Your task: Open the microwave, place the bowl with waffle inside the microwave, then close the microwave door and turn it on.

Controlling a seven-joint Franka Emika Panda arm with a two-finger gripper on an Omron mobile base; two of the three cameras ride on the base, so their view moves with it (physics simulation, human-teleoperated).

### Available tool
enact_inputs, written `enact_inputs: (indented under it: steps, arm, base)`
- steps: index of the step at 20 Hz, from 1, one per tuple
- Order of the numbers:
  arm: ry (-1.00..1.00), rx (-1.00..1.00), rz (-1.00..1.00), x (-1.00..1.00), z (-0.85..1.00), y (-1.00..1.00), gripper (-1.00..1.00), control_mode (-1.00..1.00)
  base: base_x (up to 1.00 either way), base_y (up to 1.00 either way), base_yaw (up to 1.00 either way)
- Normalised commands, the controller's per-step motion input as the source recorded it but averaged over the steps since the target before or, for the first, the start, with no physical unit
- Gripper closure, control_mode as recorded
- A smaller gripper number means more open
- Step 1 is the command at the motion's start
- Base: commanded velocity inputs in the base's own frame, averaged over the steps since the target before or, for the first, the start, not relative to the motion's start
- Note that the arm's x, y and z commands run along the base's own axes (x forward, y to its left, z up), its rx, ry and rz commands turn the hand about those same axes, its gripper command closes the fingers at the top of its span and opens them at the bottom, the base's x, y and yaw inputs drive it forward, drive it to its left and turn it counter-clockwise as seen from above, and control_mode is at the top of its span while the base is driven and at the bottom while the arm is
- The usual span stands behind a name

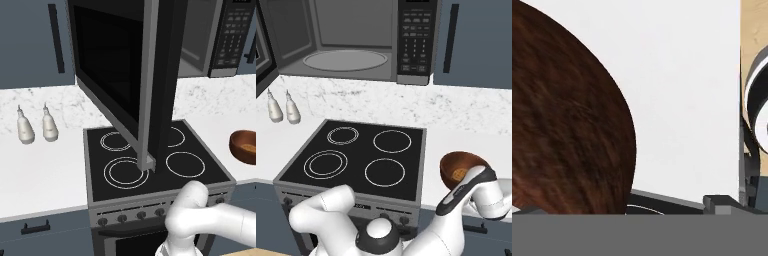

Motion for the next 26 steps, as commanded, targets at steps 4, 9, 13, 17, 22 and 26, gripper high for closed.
enact_inputs:
  steps: [4,9,13,17,22,26]
  arm:
    - [0.00,0.00,-0.01,0.32,-0.28,0.21,-1.00,-1.00]
    - [0.00,0.00,-0.03,0.31,-0.34,0.16,-1.00,-1.00]
    - [0.00,0.00,-0.02,0.19,-0.35,0.02,1.00,-1.00]
    - [0.00,0.00,-0.01,0.02,-0.27,0.00,1.00,-1.00]
    - [-0.03,0.04,0.00,-0.24,-0.09,-0.03,1.00,-1.00]
    - [-0.17,0.11,0.00,-0.82,0.43,0.10,1.00,-1.00]
  base:
    - [0.00,0.00,0.00]
    - [0.00,0.00,0.00]
    - [0.00,0.00,0.00]
    - [0.00,0.00,0.00]
    - [0.00,0.00,0.00]
    - [0.00,0.00,0.00]
